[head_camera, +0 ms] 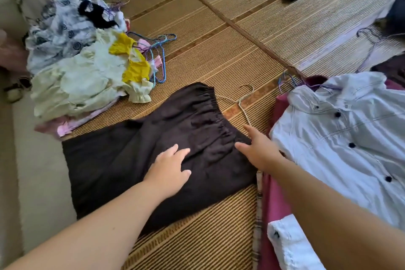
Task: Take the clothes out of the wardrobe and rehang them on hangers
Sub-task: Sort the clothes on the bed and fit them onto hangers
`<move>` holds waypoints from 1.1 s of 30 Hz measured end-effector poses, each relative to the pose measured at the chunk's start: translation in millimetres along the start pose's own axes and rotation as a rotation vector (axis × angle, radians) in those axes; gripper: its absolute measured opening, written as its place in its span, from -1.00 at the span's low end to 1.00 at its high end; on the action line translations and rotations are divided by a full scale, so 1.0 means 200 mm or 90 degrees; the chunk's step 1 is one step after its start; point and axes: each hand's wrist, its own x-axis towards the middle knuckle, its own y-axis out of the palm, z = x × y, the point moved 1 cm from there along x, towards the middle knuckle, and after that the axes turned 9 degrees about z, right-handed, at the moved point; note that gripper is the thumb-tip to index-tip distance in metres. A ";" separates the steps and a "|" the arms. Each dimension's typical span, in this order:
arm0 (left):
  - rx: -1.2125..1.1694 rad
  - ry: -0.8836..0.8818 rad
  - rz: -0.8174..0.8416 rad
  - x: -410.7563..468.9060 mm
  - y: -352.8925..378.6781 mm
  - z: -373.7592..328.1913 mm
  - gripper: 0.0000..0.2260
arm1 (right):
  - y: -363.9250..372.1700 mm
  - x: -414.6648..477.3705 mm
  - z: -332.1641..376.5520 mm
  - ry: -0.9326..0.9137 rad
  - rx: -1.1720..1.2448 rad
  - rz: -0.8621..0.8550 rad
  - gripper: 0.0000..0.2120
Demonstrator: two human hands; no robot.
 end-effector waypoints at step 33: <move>-0.179 0.108 -0.189 -0.15 -0.63 -0.19 -0.34 | -0.26 -0.10 0.58 -0.255 0.155 -0.075 -0.75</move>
